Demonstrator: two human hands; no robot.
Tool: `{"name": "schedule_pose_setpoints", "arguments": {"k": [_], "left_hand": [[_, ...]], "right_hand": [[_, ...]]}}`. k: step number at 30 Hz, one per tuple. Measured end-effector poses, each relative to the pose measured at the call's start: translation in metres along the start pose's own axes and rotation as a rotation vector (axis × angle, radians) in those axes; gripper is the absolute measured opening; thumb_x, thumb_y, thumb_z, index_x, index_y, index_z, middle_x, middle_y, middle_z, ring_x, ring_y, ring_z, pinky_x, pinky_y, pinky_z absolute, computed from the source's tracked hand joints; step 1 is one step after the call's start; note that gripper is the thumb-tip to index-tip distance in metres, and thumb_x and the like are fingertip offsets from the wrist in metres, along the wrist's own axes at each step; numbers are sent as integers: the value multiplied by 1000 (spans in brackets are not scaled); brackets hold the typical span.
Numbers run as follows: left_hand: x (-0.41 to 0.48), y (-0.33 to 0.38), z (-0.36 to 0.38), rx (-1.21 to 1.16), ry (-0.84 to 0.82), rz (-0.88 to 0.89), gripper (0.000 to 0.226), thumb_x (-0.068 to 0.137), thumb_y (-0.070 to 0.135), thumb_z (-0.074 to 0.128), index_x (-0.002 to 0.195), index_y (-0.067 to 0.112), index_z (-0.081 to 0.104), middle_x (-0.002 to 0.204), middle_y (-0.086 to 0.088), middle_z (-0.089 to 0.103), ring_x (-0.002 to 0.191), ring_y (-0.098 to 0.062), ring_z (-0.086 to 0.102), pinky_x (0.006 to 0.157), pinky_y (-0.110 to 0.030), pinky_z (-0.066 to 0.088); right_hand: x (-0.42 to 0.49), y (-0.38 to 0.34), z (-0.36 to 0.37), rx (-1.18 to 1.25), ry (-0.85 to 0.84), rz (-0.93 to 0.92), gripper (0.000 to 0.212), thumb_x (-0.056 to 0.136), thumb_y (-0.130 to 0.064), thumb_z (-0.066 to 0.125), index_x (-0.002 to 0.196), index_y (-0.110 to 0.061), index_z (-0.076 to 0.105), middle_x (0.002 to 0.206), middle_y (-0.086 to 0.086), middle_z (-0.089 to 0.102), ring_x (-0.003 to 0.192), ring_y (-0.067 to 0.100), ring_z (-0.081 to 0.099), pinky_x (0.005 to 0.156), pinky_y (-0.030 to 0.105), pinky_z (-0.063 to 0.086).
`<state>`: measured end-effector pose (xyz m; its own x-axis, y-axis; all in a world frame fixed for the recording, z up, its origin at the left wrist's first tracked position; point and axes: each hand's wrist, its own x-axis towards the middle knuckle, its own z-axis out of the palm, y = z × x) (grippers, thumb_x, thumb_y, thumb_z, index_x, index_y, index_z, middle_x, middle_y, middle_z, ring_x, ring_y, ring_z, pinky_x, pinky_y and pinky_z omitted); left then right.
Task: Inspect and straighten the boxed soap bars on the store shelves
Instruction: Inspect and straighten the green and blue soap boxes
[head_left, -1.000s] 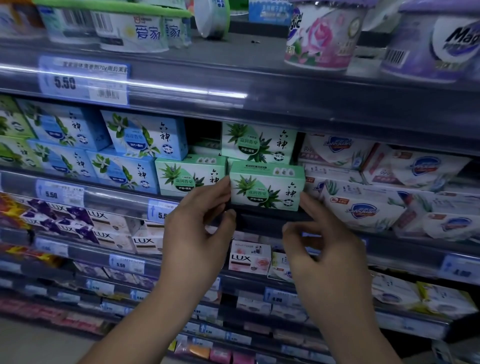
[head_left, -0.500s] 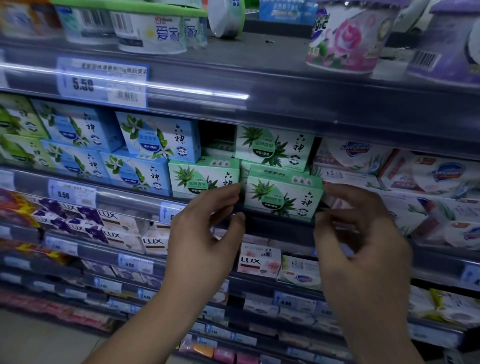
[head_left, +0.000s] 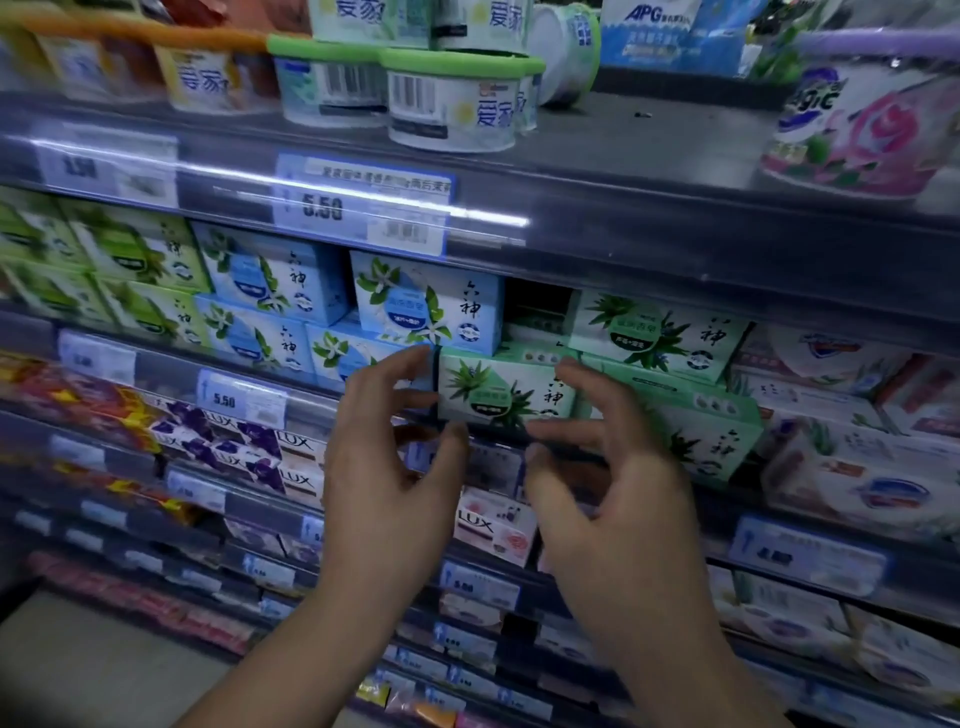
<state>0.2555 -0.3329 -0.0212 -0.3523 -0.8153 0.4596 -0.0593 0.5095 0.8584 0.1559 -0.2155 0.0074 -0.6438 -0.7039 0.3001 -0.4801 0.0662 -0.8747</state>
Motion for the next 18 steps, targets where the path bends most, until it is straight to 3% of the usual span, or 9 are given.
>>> {"name": "schedule_pose_setpoints", "arguments": {"k": [2, 4, 8, 12, 15, 18], "left_hand": [[8, 1, -5, -15, 32, 23, 44, 96, 21, 66, 136, 34, 53, 131, 9, 58, 115, -2, 62, 82, -15, 55], [17, 2, -11, -38, 73, 41, 49, 94, 20, 64, 139, 32, 50, 132, 8, 54, 111, 0, 63, 76, -12, 54], [30, -3, -18, -12, 83, 25, 62, 99, 12, 66, 154, 23, 39, 137, 9, 44, 110, 1, 62, 77, -15, 56], [35, -4, -23, -30, 50, -8, 63, 99, 12, 67, 154, 26, 41, 129, 3, 57, 103, 0, 64, 75, -10, 53], [38, -4, -28, -70, 66, -17, 56, 100, 12, 67, 151, 24, 48, 127, 1, 56, 103, -4, 65, 73, -15, 55], [37, -4, -35, -54, 127, 3, 44, 101, 20, 68, 143, 24, 58, 127, 6, 55, 99, 2, 62, 70, -16, 54]], "right_hand": [[7, -5, 5, 6, 24, -15, 56, 86, -46, 57, 139, -57, 42, 107, -26, 67, 78, -2, 68, 53, 16, 51], [18, -9, 12, 35, 15, -3, 60, 87, -41, 61, 141, -55, 41, 106, -22, 68, 68, -4, 65, 47, 13, 46], [43, -5, 30, 49, -40, 66, 65, 95, -30, 68, 150, -49, 38, 102, -22, 69, 84, -21, 61, 57, -3, 42], [50, -1, 39, 56, -64, 83, 65, 96, -31, 67, 152, -45, 38, 102, -26, 69, 88, -33, 54, 61, -12, 35], [47, 2, 38, 100, -27, 50, 56, 96, -29, 68, 146, -43, 47, 104, -34, 69, 90, -26, 60, 64, -6, 44], [42, 1, 33, 148, 43, -8, 36, 97, -28, 68, 129, -42, 60, 108, -32, 70, 97, -6, 69, 76, 25, 63]]}}
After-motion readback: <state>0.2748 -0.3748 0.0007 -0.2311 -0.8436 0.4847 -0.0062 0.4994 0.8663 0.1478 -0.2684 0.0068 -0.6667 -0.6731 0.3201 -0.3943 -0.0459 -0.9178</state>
